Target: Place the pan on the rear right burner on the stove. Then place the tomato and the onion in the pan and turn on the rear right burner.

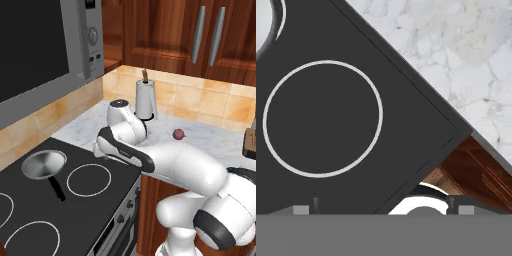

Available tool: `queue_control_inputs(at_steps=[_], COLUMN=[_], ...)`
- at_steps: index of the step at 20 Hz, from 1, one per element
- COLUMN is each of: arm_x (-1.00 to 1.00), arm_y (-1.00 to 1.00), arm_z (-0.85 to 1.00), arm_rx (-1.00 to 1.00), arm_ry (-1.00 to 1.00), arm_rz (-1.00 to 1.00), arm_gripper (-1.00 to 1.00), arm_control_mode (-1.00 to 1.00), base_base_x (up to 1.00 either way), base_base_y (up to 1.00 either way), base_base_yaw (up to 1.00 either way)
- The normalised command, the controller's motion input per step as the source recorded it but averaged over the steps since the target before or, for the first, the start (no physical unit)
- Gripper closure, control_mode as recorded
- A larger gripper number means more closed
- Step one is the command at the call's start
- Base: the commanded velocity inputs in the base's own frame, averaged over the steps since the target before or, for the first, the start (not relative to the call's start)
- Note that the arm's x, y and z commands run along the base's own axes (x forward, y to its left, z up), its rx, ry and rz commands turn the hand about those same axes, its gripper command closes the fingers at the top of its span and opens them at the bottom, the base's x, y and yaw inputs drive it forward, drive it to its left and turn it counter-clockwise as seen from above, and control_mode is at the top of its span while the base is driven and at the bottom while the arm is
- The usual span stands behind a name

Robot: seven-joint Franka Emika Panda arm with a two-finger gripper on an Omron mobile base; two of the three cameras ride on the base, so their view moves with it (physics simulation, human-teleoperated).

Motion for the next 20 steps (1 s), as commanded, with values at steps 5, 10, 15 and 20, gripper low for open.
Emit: queue_control_inputs(at_steps=[5,10,15,20], arm_x=[0.04,0.08,0.12,0.22], arm_y=[-0.74,-0.61,-0.60,-0.55], arm_z=[0.19,0.13,0.04,0.03], arm_rx=[0.04,0.01,0.00,0.00], arm_ry=[0.00,0.00,-0.01,-0.05], arm_rz=[-0.03,-0.05,-0.10,-0.14], arm_gripper=[-1.00,-1.00,-1.00,-1.00], arm_control_mode=[-1.00,-1.00,-1.00,-1.00], base_base_x=[0.00,0.00,0.00,0.00], base_base_y=[0.00,0.00,0.00,0.00], base_base_yaw=[0.00,0.00,0.00,0.00])
